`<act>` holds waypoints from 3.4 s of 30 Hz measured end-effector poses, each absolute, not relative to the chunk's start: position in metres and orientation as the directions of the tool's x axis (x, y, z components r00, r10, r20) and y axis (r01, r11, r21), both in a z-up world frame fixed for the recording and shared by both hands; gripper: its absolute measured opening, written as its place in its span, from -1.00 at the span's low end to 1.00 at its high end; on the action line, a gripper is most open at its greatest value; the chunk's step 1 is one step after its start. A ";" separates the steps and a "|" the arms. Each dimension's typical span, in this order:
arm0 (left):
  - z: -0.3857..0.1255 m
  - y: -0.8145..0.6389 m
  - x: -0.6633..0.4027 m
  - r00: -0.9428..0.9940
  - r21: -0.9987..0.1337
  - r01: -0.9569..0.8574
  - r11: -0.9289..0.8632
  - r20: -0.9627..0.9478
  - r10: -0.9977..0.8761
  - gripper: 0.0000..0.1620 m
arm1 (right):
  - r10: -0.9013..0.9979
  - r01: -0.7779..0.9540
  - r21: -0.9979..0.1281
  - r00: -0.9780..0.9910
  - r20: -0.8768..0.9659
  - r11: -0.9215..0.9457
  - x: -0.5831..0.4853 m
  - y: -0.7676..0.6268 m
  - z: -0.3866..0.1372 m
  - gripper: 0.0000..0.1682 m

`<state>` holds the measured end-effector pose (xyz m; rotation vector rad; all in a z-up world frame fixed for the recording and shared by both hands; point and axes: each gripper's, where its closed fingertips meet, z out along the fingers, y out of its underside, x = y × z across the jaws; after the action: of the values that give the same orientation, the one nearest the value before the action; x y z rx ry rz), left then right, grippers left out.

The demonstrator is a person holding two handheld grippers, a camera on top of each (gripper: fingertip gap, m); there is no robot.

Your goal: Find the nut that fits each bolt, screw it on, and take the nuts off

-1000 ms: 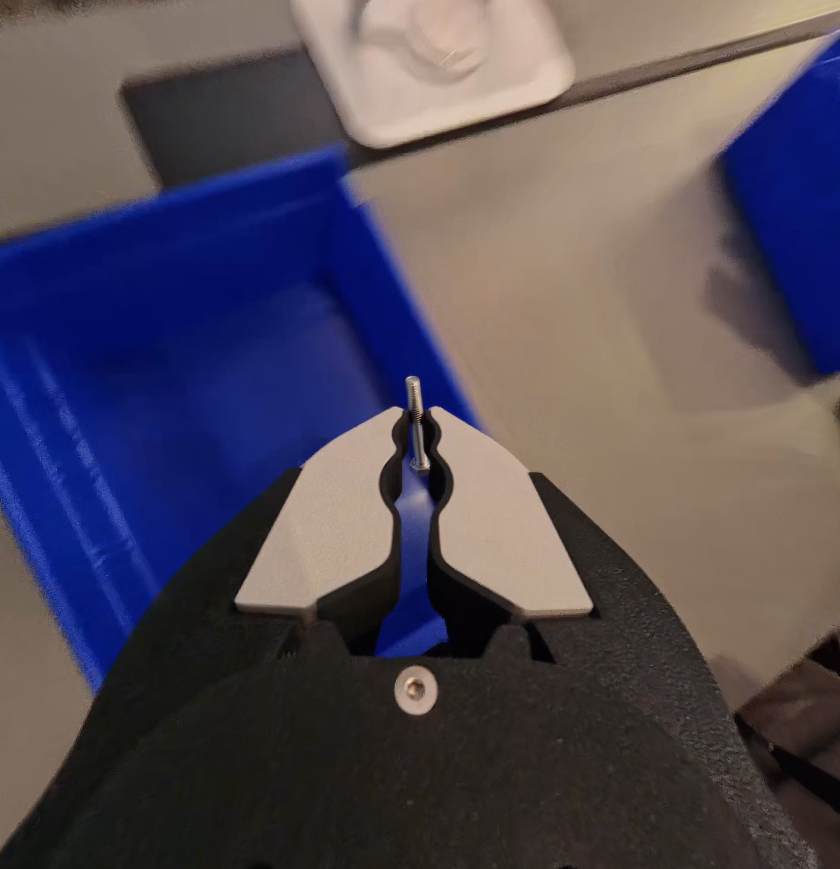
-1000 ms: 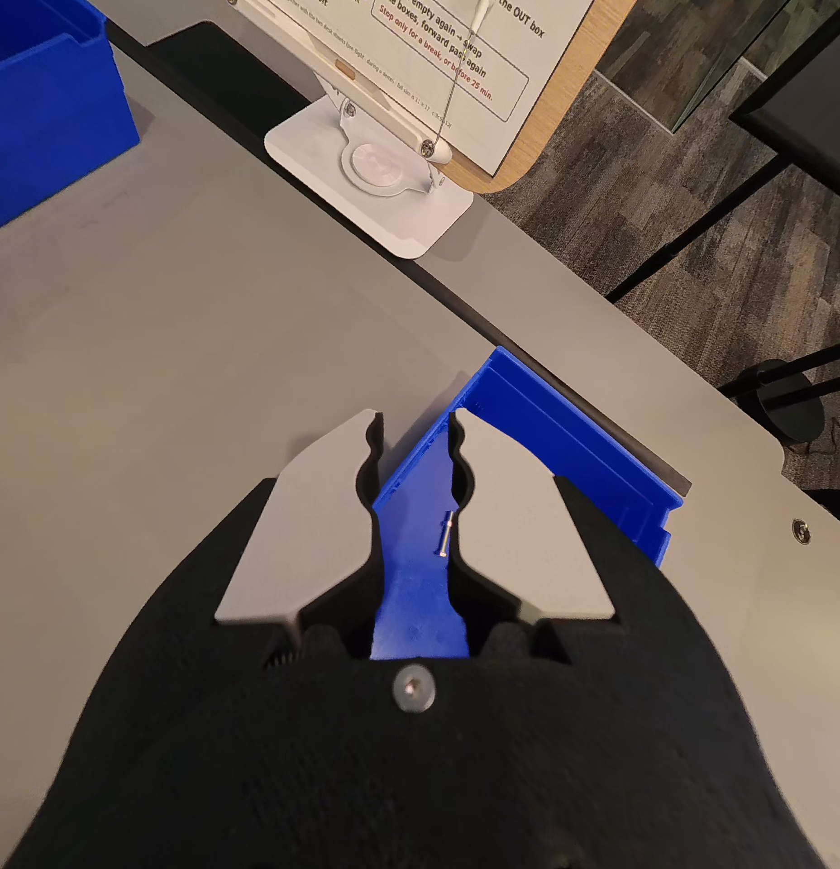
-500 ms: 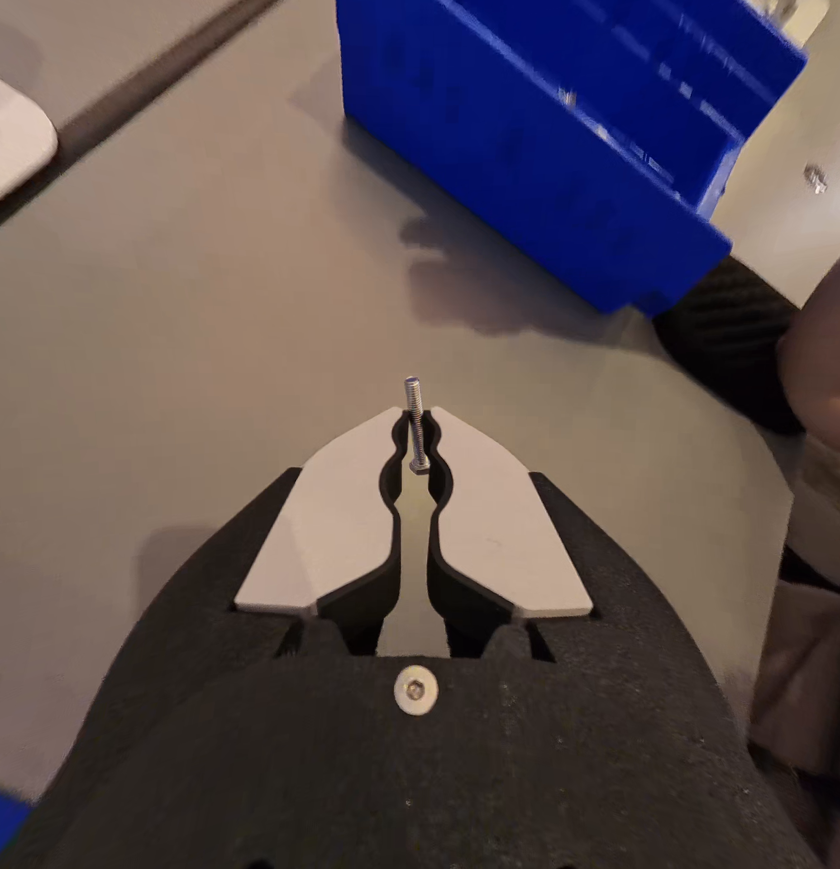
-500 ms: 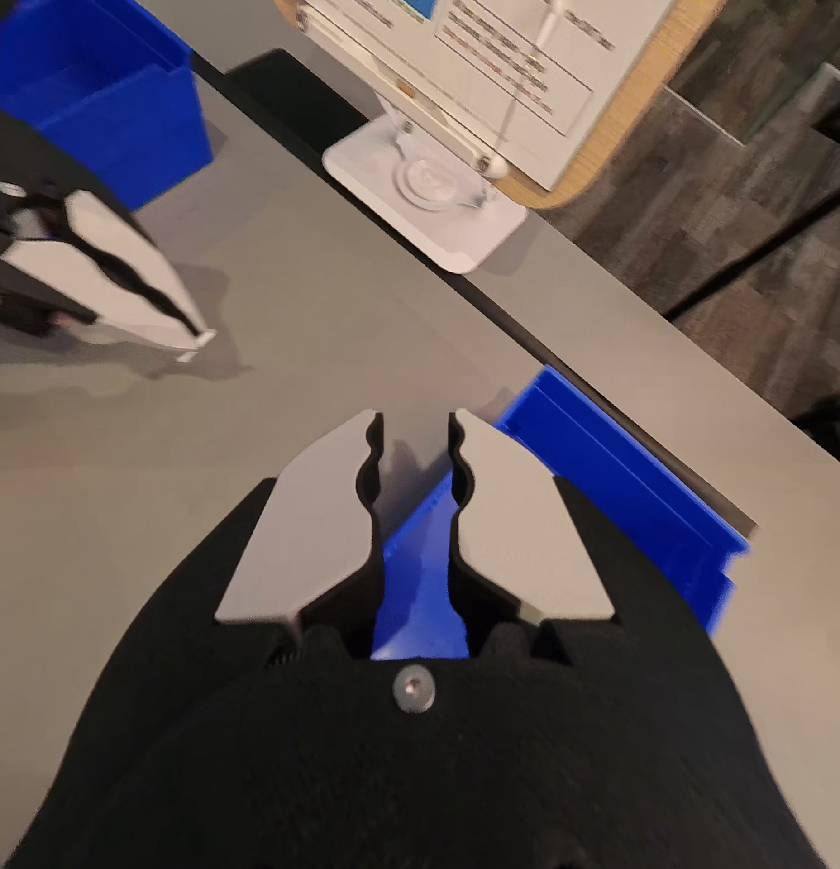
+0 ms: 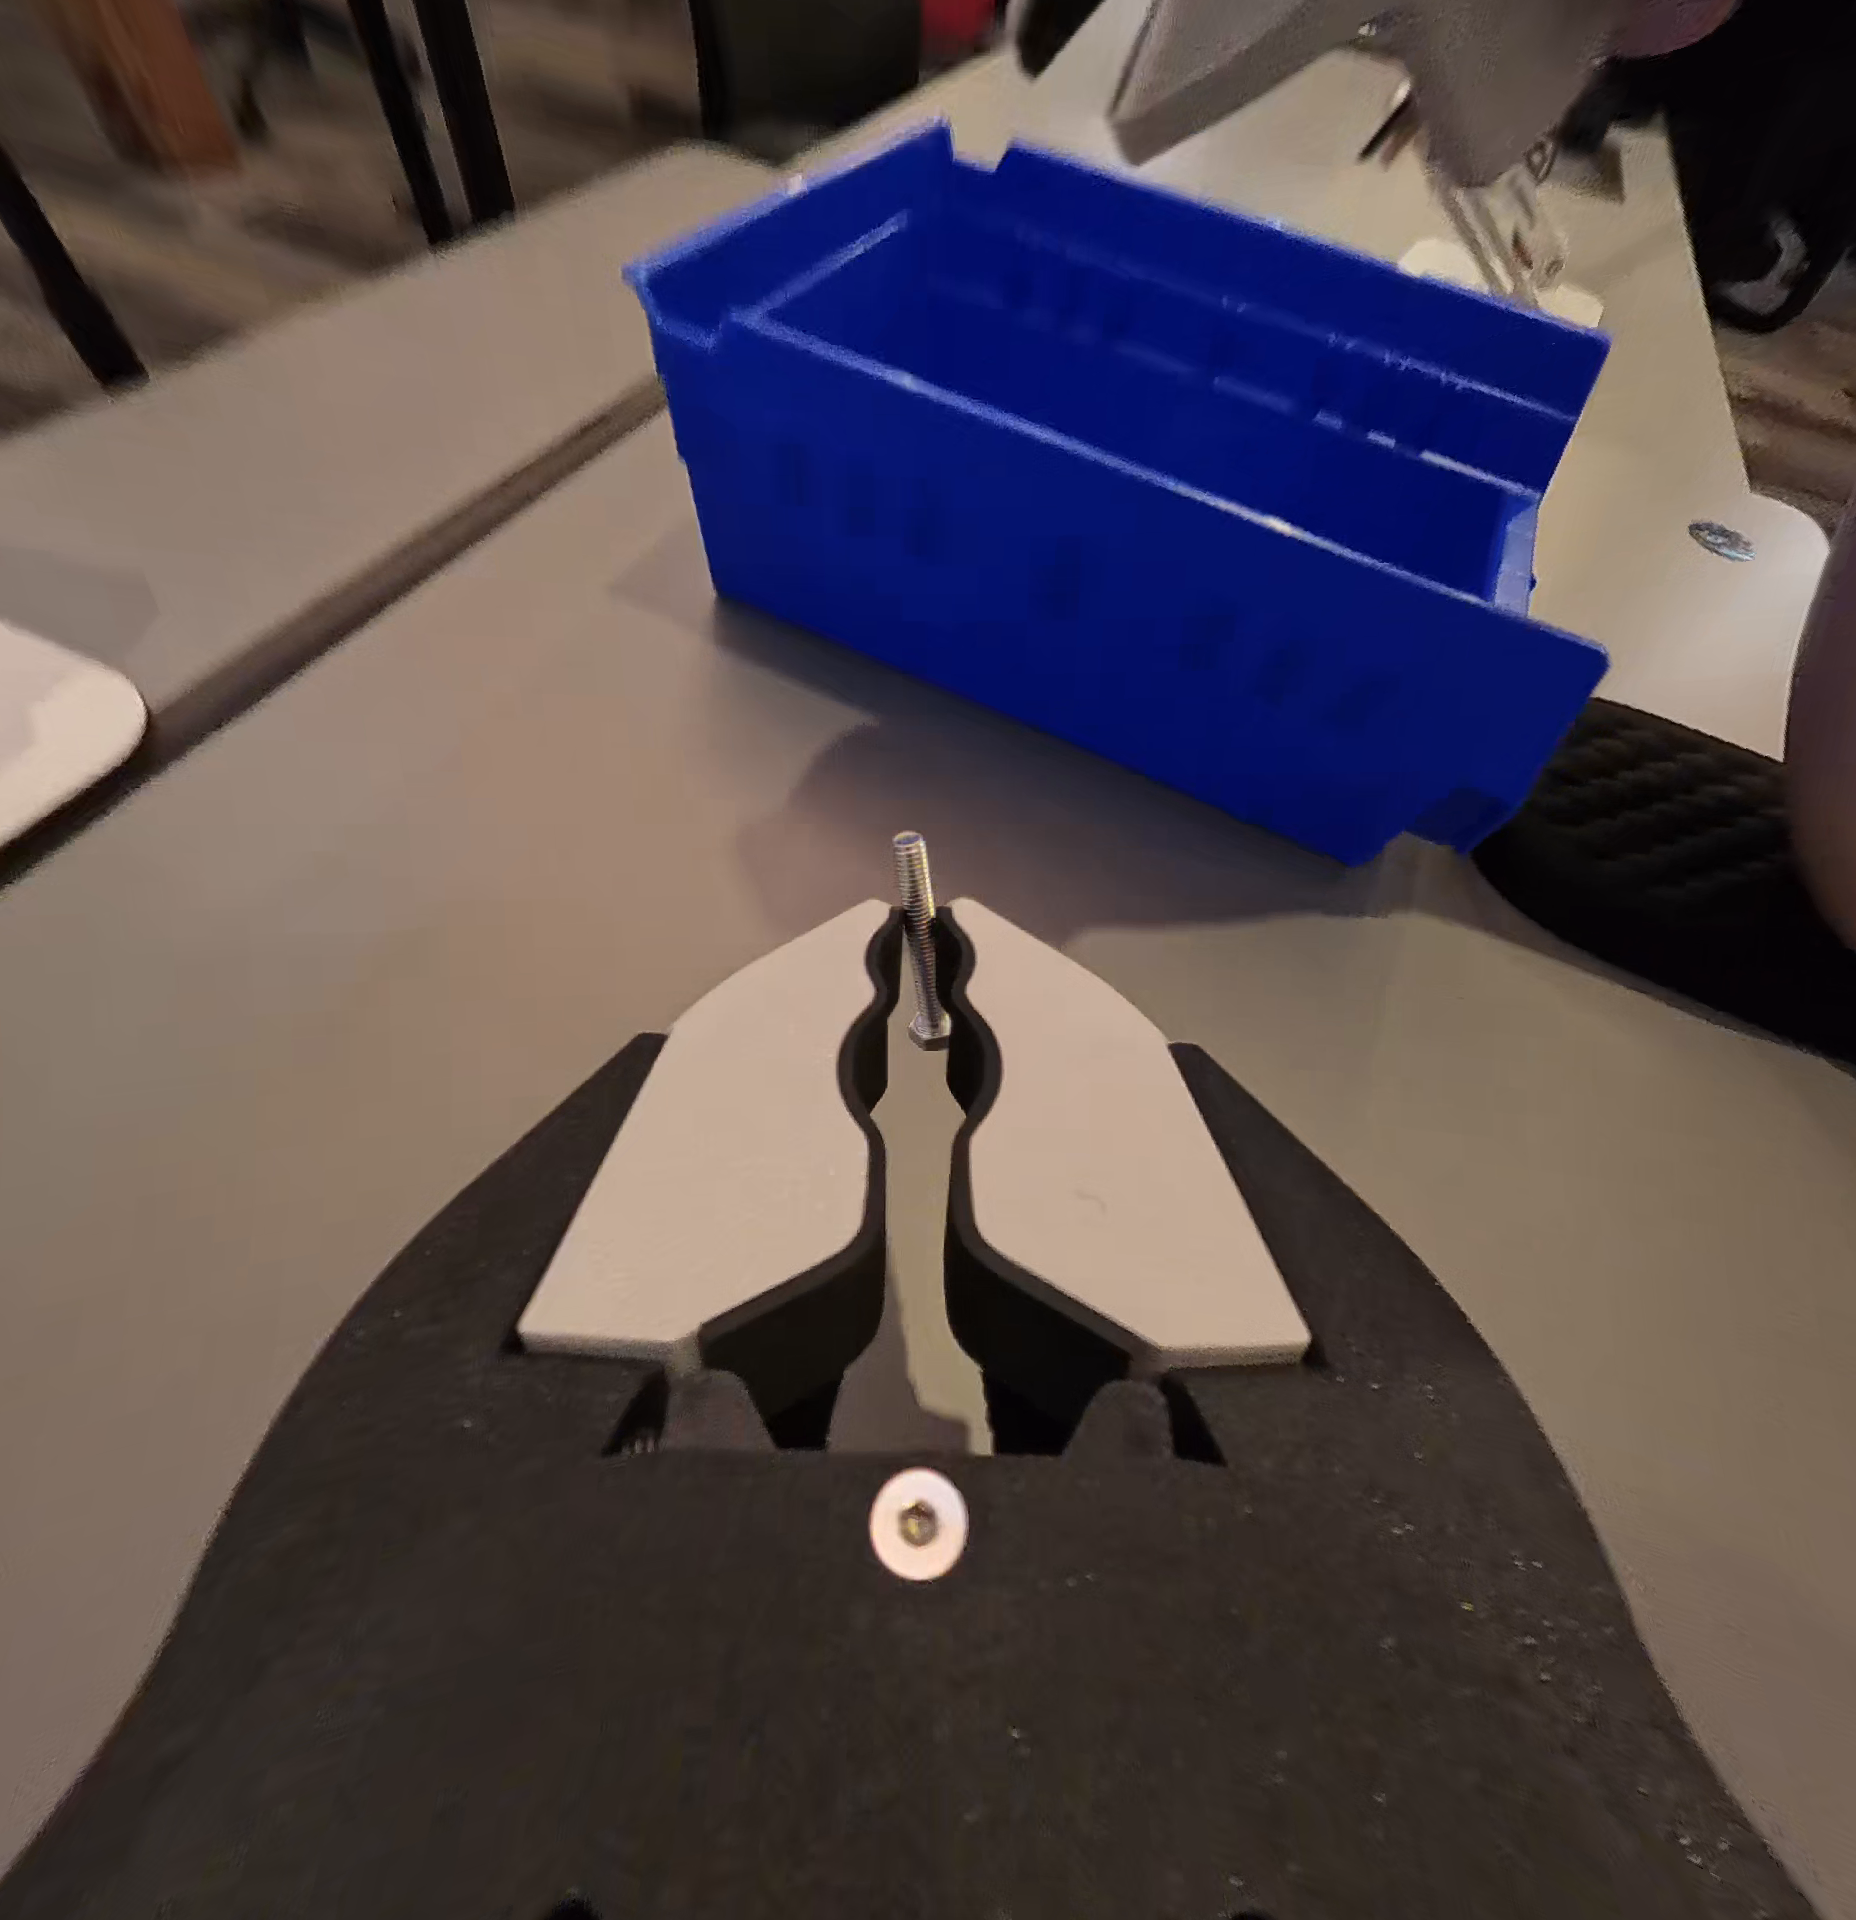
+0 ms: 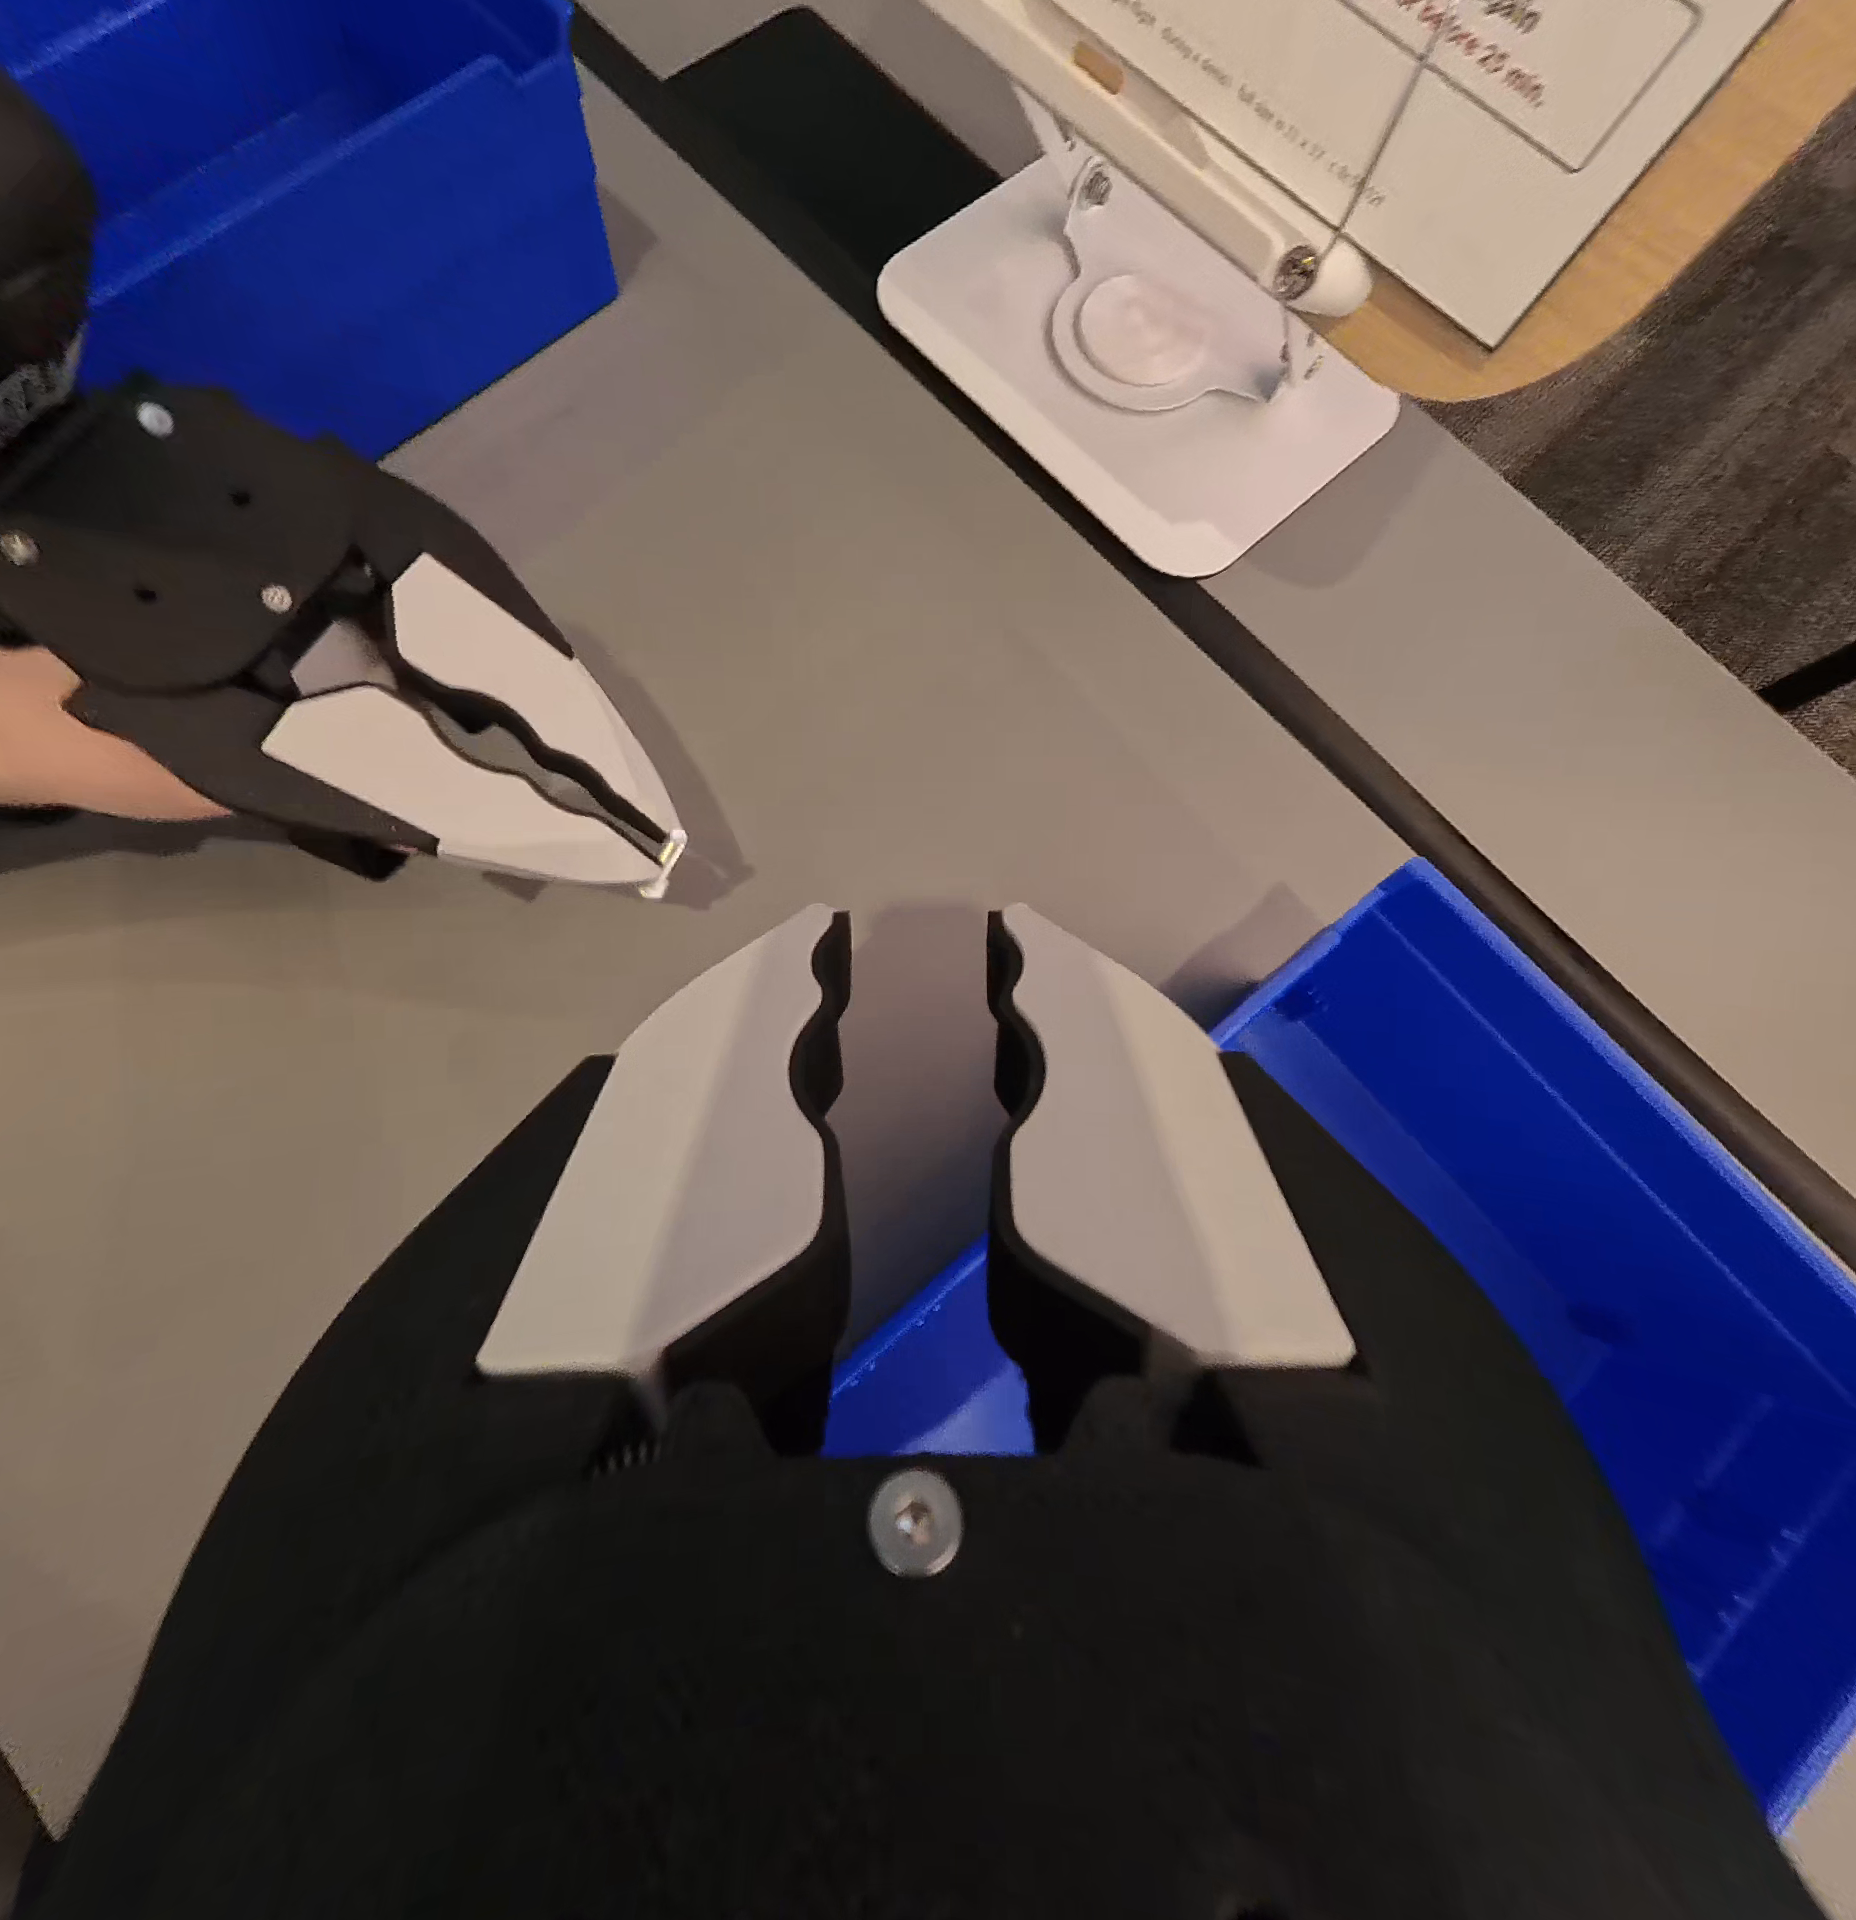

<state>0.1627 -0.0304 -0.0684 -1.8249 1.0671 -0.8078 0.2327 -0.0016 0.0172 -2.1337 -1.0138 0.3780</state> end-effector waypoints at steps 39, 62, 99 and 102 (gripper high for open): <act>-0.060 -0.043 0.150 0.314 -0.855 -0.519 -0.023 -0.165 -0.935 -0.56 | 0.995 0.790 -0.612 0.074 0.061 -0.021 0.171 -0.040 -0.064 -0.92; 0.115 -0.041 -0.108 0.836 -0.942 -0.270 -0.197 -0.128 -0.533 -0.68 | 0.869 0.741 -0.507 0.495 -0.030 -0.440 0.169 -0.004 -0.084 -0.92; 0.106 -0.040 -0.116 0.843 -0.927 -0.284 -0.244 -0.120 -0.524 -0.68 | 0.867 0.790 -0.399 0.498 -0.024 -0.465 0.154 -0.010 -0.126 -0.84; 0.105 -0.041 -0.115 0.841 -0.924 -0.289 -0.249 -0.122 -0.526 -0.68 | 0.871 0.792 -0.404 0.491 -0.025 -0.458 0.152 -0.011 -0.125 -0.80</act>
<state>-0.1152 -0.0407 0.1045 -1.8493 0.6154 -0.2523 0.1525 -0.0107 -0.1246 -2.4014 -1.3939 0.3255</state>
